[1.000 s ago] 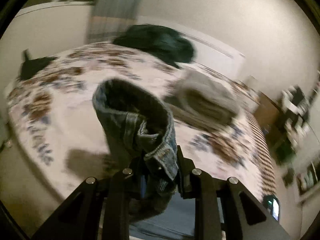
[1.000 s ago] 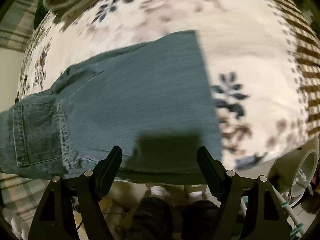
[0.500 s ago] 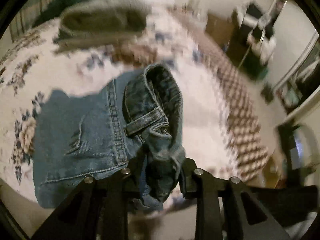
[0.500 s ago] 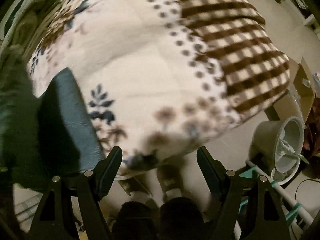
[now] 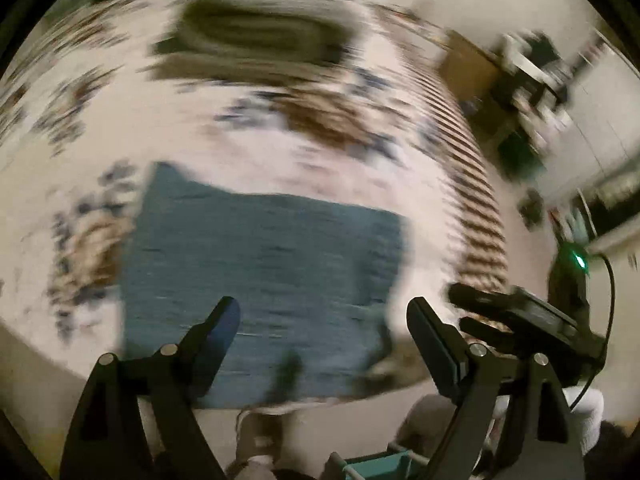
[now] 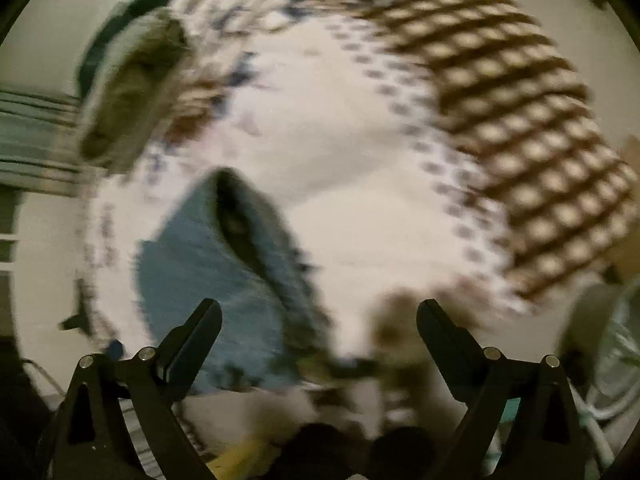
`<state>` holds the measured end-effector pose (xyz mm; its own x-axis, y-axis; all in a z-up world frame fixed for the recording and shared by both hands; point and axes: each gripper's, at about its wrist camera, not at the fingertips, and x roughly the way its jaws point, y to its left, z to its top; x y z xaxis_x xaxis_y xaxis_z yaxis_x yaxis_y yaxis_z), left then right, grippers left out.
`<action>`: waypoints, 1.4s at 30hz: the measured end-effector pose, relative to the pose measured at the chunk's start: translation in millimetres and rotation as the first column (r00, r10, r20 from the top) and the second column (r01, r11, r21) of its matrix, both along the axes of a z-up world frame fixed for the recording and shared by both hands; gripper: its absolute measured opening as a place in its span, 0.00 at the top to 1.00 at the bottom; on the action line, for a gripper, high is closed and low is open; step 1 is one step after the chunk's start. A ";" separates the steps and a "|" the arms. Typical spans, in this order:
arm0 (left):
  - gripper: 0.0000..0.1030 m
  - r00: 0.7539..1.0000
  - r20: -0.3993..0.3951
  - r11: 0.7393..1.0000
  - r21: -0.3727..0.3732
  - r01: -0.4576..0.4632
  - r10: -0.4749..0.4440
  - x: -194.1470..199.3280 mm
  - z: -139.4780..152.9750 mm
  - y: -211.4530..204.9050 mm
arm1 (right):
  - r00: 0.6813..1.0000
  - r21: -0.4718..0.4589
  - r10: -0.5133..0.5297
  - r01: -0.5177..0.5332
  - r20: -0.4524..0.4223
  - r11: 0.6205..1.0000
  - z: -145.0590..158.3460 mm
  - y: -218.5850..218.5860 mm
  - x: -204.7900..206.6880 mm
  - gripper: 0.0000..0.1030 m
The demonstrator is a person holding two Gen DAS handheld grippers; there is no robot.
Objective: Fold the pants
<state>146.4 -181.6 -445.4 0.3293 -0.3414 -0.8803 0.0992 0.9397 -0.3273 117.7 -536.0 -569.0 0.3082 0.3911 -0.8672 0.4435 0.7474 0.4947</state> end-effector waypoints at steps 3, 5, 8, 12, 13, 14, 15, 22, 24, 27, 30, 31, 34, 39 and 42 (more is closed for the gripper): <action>0.18 0.992 -0.038 0.991 0.068 -0.116 0.118 24.4 -18.4 61.9 | 0.996 0.088 0.062 -0.068 0.064 0.994 -11.2 22.3 32.6 0.03; 0.18 0.984 -0.058 0.979 0.126 -0.163 0.171 37.6 -32.7 92.6 | 0.995 0.142 0.079 -0.086 0.054 0.986 -31.3 33.8 49.7 0.03; 0.18 0.972 -0.088 0.966 0.161 -0.200 0.216 53.2 -52.8 123.4 | 0.996 0.209 0.090 -0.087 -0.005 0.974 -71.0 46.4 74.3 0.03; 0.18 0.968 -0.114 0.966 0.160 -0.203 0.222 69.5 -71.2 132.8 | 0.996 0.244 0.091 -0.091 0.012 0.965 -83.1 63.7 83.5 0.61; 0.18 0.967 -0.127 0.969 0.141 -0.202 0.220 73.3 -76.1 130.5 | 0.996 0.196 0.094 -0.092 -0.003 0.976 -78.2 66.8 82.3 0.74; 0.18 0.965 -0.140 0.971 0.126 -0.204 0.221 77.3 -80.6 128.2 | 0.997 0.183 0.078 -0.075 -0.008 0.980 -73.4 67.0 79.1 0.78; 0.18 0.964 -0.151 0.973 0.105 -0.203 0.218 81.7 -84.6 125.4 | 0.998 0.195 0.055 -0.051 -0.013 0.979 -68.1 65.7 74.4 0.79; 0.18 0.971 -0.198 0.991 0.061 -0.120 0.130 114.7 -106.2 83.1 | 0.996 0.122 -0.058 0.065 -0.061 0.990 -47.8 38.2 37.7 0.80; 0.17 0.968 -0.218 0.992 0.063 -0.112 0.123 128.0 -118.2 75.1 | 0.991 0.135 -0.097 0.109 -0.096 0.985 -60.8 30.4 29.1 0.80; 0.08 0.957 -0.258 0.990 0.078 -0.116 0.132 145.9 -140.4 77.9 | 0.985 0.111 -0.085 0.103 -0.152 0.989 -82.6 26.6 28.3 0.79; 0.04 0.944 -0.295 0.989 0.030 -0.146 0.148 147.6 -144.1 91.9 | 0.967 0.157 -0.141 0.176 -0.212 0.972 -101.4 12.8 21.1 0.60; 0.04 0.947 -0.287 0.989 0.029 -0.146 0.148 144.7 -138.6 94.2 | 0.967 0.183 -0.141 0.181 -0.214 0.966 -100.7 11.9 19.1 0.54; 0.05 0.955 -0.258 0.989 0.008 -0.147 0.144 127.3 -113.8 99.8 | 0.972 0.169 -0.100 0.138 -0.212 0.976 -85.4 14.3 8.8 0.39; 0.05 0.950 -0.288 0.989 -0.049 -0.141 0.122 80.6 -102.0 97.5 | 0.974 0.268 -0.110 0.162 -0.200 0.950 -74.3 13.4 -27.5 0.18; 0.05 0.951 -0.301 0.993 0.107 -0.047 0.078 61.0 -121.8 79.8 | 0.939 0.267 -0.132 0.222 -0.317 0.938 -100.2 25.5 -49.5 0.19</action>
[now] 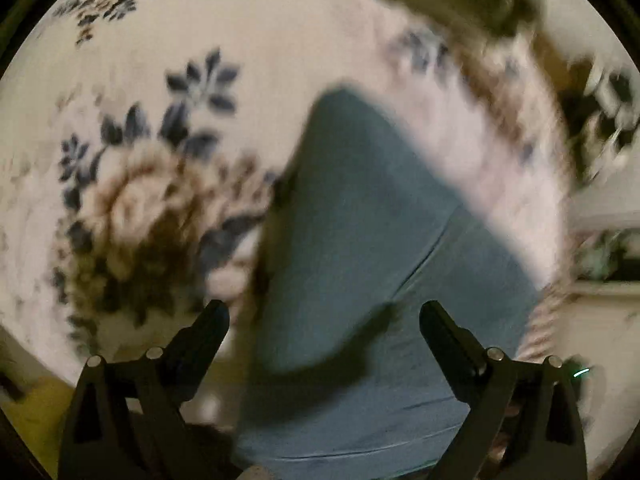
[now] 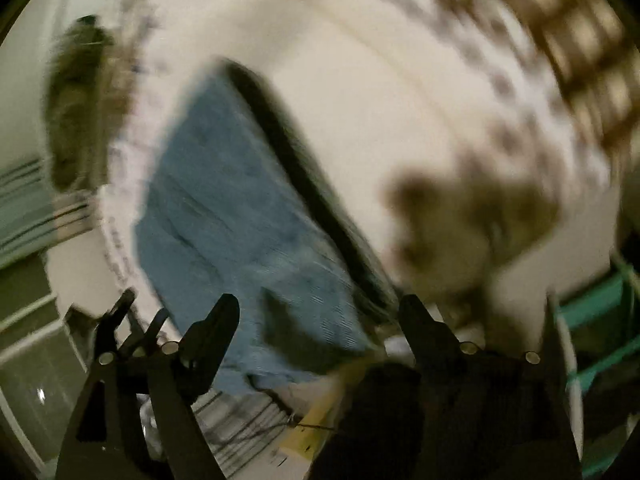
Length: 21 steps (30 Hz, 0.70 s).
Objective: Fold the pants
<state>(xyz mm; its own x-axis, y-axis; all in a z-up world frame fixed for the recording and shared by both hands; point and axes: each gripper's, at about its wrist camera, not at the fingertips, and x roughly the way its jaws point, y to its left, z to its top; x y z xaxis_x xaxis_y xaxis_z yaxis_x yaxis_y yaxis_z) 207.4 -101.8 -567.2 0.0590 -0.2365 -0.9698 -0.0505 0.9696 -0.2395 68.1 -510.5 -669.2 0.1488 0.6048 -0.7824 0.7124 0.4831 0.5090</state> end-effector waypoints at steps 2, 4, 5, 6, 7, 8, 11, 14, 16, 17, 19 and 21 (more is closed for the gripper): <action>0.04 0.999 -0.013 0.999 0.037 0.031 -0.031 -7.6 -17.8 2.6 | 0.999 0.012 -0.032 0.032 -0.015 0.999 -14.4 10.2 -13.8 0.41; 0.00 0.998 -0.060 0.998 -0.047 -0.036 0.033 -11.5 -31.0 20.5 | 0.999 -0.007 -0.054 0.054 -0.004 0.999 -22.6 16.1 -20.0 0.41; 0.00 0.997 -0.064 0.998 -0.053 -0.044 0.041 -10.9 -29.1 24.5 | 0.999 -0.019 -0.052 0.052 0.000 0.998 -22.8 16.6 -19.4 0.41; 0.01 0.998 -0.053 0.998 -0.049 -0.042 0.040 -10.5 -24.1 26.9 | 0.998 -0.020 -0.064 0.064 -0.005 0.998 -21.5 16.2 -20.9 0.41; 0.01 0.998 -0.043 0.998 -0.056 -0.043 0.041 -10.3 -20.0 28.5 | 0.997 -0.019 -0.082 0.082 0.003 0.996 -17.6 15.1 -23.6 0.42; 0.01 0.999 -0.027 0.994 -0.094 -0.050 0.048 -10.4 -12.8 31.8 | 0.996 -0.013 -0.089 0.090 0.022 0.996 -12.7 16.5 -26.1 0.41; 0.01 0.998 -0.005 0.988 -0.146 -0.060 0.059 -9.7 -5.3 39.2 | 0.987 0.105 -0.142 0.133 0.081 0.986 -2.2 25.6 -42.8 0.32; 0.01 0.998 -0.015 0.982 -0.178 -0.064 0.062 -6.7 -14.3 40.1 | 0.976 0.173 -0.189 0.168 0.108 0.970 -5.5 44.1 -60.4 0.26; 0.01 0.997 -0.029 0.974 -0.216 -0.073 0.068 -6.4 -21.6 34.5 | 0.971 0.204 -0.206 0.179 0.123 0.963 -16.9 61.3 -61.3 0.26; 0.01 0.997 -0.035 0.972 -0.225 -0.071 0.064 -4.6 -25.9 31.4 | 0.969 0.210 -0.210 0.179 0.134 0.961 -23.8 64.2 -64.0 0.26; 0.01 0.999 -0.035 0.974 -0.220 -0.048 0.041 -7.2 -28.7 24.0 | 0.956 0.215 -0.234 0.195 0.175 0.957 -30.4 73.0 -56.3 0.26; 0.01 1.000 -0.024 0.978 -0.208 -0.021 0.016 -5.6 -29.7 17.9 | 0.948 0.189 -0.242 0.204 0.206 0.961 -29.7 80.6 -48.1 0.21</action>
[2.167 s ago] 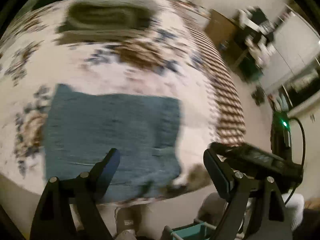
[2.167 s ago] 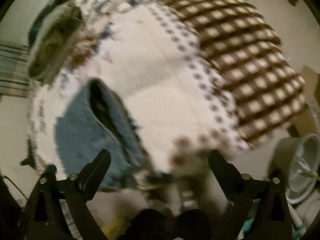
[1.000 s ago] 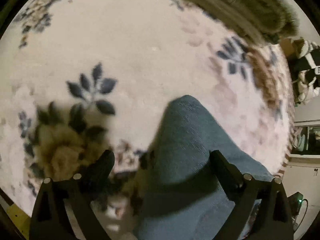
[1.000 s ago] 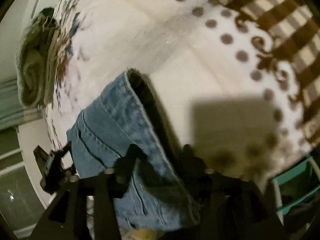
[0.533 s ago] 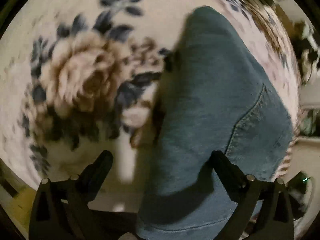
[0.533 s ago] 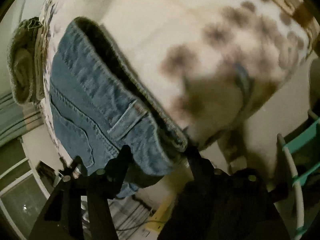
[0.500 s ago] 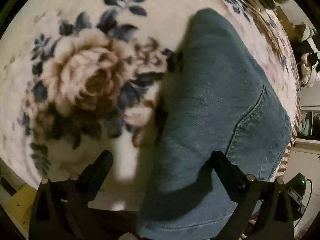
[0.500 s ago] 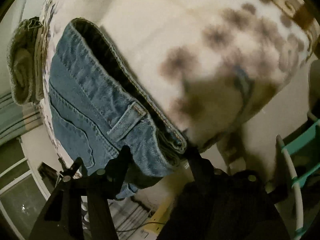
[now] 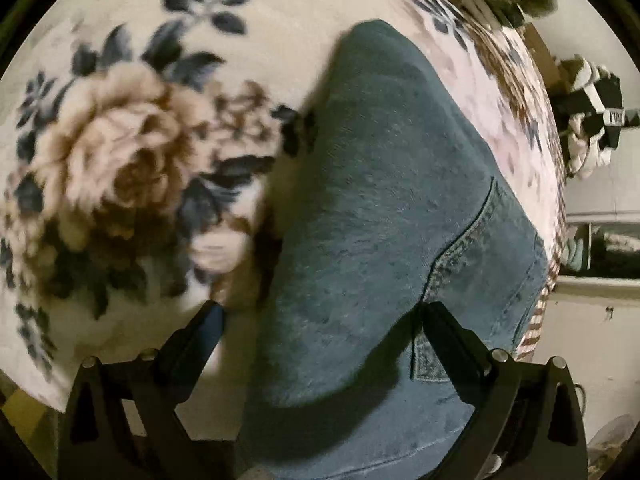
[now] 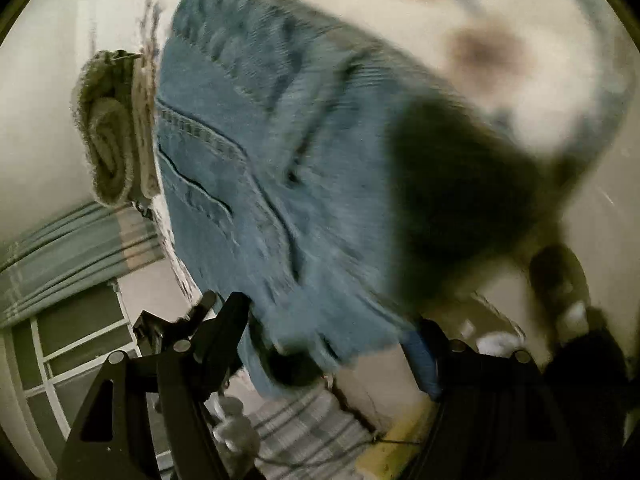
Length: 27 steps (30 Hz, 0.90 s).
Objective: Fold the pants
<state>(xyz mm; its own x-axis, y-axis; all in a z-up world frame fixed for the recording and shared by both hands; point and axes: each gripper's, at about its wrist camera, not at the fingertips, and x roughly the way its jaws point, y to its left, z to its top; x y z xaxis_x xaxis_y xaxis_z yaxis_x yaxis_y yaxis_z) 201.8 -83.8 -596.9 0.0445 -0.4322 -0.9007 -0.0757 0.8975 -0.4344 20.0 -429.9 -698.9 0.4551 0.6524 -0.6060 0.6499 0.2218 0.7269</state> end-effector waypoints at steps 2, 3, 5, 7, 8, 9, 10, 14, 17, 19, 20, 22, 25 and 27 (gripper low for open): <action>0.01 1.000 0.005 1.000 0.005 0.012 -0.012 -0.1 -0.8 -5.1 | 1.000 -0.025 -0.012 0.013 0.006 1.000 1.4 7.5 2.3 0.16; 0.01 1.000 0.006 1.000 0.004 0.015 -0.015 0.5 -0.5 -5.5 | 1.000 -0.033 -0.020 0.020 0.009 0.999 3.9 10.4 0.9 0.16; 0.01 1.000 0.006 1.000 -0.001 0.015 -0.015 2.8 -0.3 -6.4 | 0.998 0.006 -0.043 0.042 0.055 0.999 9.3 14.4 2.7 0.16; 0.01 1.000 0.007 1.000 -0.002 0.017 -0.017 1.9 -1.2 -4.9 | 0.997 -0.020 -0.027 0.028 0.069 0.999 17.9 13.3 8.4 0.16; 0.01 1.000 0.007 1.000 -0.001 0.018 -0.018 2.0 -1.8 -4.6 | 0.998 -0.035 -0.005 0.007 0.060 0.999 15.7 15.2 10.4 0.16; 0.01 1.000 0.008 1.000 0.000 0.019 -0.019 2.0 -1.8 -4.5 | 0.999 -0.040 0.006 -0.004 0.053 0.999 10.5 18.0 13.7 0.16; 0.01 1.000 0.009 1.000 0.000 0.021 -0.021 2.4 -1.7 -4.7 | 0.998 -0.038 -0.001 0.004 0.057 0.999 7.2 18.2 15.7 0.15; 0.01 1.000 0.010 1.000 -0.010 0.018 -0.018 6.1 -1.7 -5.7 | 0.996 -0.012 -0.059 0.060 0.063 0.998 12.1 16.9 15.9 0.13; 0.01 1.000 0.013 1.000 -0.028 0.006 -0.006 6.8 -2.1 -2.9 | 0.985 0.010 -0.107 0.107 0.137 0.994 25.0 15.5 17.9 0.13; 0.01 1.000 0.016 0.999 -0.035 -0.008 0.009 6.5 -3.3 -1.1 | 0.982 -0.010 -0.093 0.096 0.165 0.995 28.5 17.0 22.2 0.14; 0.01 1.000 0.019 0.999 -0.037 -0.017 0.018 6.3 -3.5 -0.4 | 0.985 -0.028 -0.083 0.088 0.154 0.996 25.7 18.6 24.3 0.14; 0.01 0.999 0.029 0.999 -0.037 -0.031 0.032 6.6 -3.6 -0.2 | 0.992 -0.046 -0.053 0.059 0.115 0.997 10.7 21.5 28.1 0.15; 0.08 0.997 0.072 0.999 -0.036 -0.018 0.021 4.1 0.2 -1.4 | 0.992 -0.054 -0.073 0.079 0.107 0.995 11.6 25.1 30.7 0.27; 0.52 0.995 0.100 0.996 -0.083 0.017 -0.008 1.5 8.3 -5.5 | 0.995 -0.122 -0.047 0.057 0.083 0.991 19.1 30.3 30.8 0.52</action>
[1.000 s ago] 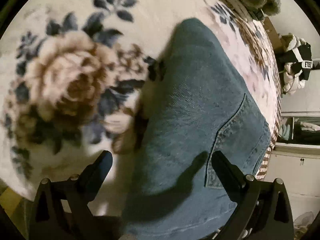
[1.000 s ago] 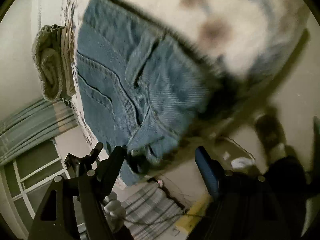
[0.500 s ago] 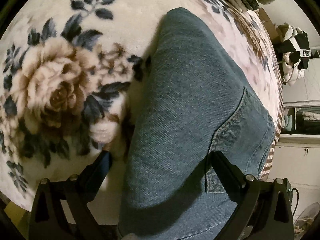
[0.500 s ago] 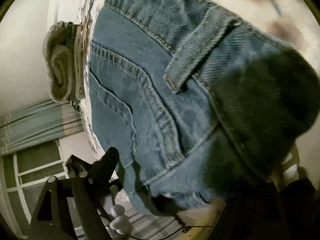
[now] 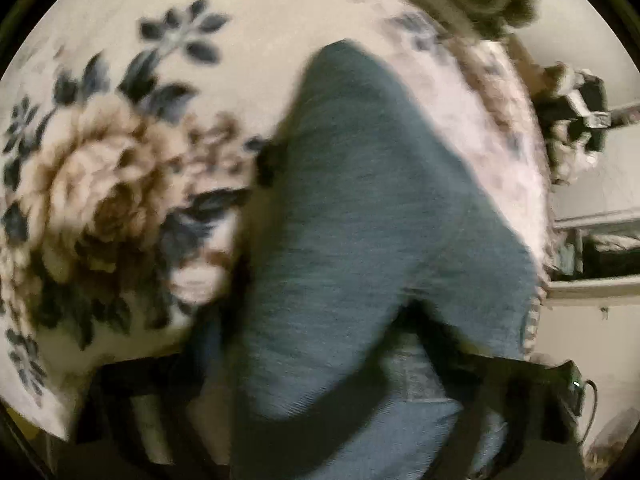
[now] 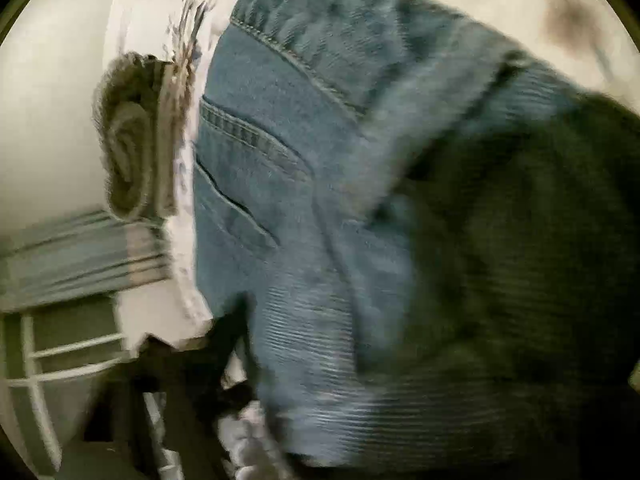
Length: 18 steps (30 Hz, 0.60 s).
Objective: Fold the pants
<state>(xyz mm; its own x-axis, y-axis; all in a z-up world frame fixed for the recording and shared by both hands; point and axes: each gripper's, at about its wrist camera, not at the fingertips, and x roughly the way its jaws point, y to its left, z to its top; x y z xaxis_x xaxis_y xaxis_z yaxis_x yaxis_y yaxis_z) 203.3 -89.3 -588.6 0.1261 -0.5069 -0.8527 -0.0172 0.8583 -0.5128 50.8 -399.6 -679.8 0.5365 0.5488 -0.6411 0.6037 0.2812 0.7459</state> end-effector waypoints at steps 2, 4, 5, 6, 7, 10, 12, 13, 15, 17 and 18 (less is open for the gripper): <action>0.67 0.999 0.024 1.000 0.017 0.023 -0.023 -3.4 9.2 -3.7 | 1.000 -0.012 -0.004 0.004 0.001 1.000 4.1 4.9 -2.9 0.55; 0.79 1.000 0.025 1.000 0.001 0.012 -0.012 -6.3 19.0 -0.6 | 1.000 -0.032 -0.007 0.007 0.002 0.999 12.5 9.2 -0.6 0.56; 0.81 1.000 0.022 1.000 -0.017 0.004 -0.003 -7.7 24.6 1.8 | 1.000 -0.040 -0.009 0.009 0.002 0.999 15.9 9.4 2.8 0.57; 0.82 1.000 0.028 1.000 -0.017 0.004 -0.003 -9.1 31.1 2.1 | 1.000 -0.049 -0.010 0.010 0.004 0.999 21.8 8.2 6.7 0.57; 0.83 0.999 0.037 1.000 -0.008 0.007 -0.007 -11.3 39.9 0.9 | 1.000 -0.054 -0.007 0.007 0.009 0.998 23.4 -6.8 -3.1 0.58; 0.84 0.999 0.049 1.000 0.002 0.010 -0.010 -16.8 63.3 -1.8 | 0.999 -0.084 0.020 -0.018 0.026 0.996 48.5 -7.5 3.7 0.59; 0.84 0.998 0.060 1.000 0.002 0.007 -0.007 -21.4 84.8 -0.9 | 0.999 -0.090 0.037 -0.034 0.031 0.995 67.1 -8.9 3.9 0.59; 0.84 0.998 0.058 1.000 0.001 0.002 -0.003 -21.4 90.9 1.2 | 0.998 -0.091 0.045 -0.042 0.035 0.995 75.3 -10.2 5.2 0.59; 0.84 0.998 0.064 1.000 0.009 0.004 -0.005 -23.3 111.5 1.4 | 0.997 -0.097 0.067 -0.063 0.041 0.993 93.1 -11.2 8.7 0.60; 0.84 0.997 0.072 1.000 0.018 0.006 -0.007 -21.0 133.4 1.0 | 0.995 -0.097 0.084 -0.079 0.048 0.992 108.1 -13.8 9.7 0.60; 0.84 0.997 0.076 1.000 0.023 0.006 -0.007 -16.5 141.5 -1.6 | 0.994 -0.096 0.093 -0.087 0.056 0.992 118.2 -13.5 13.7 0.60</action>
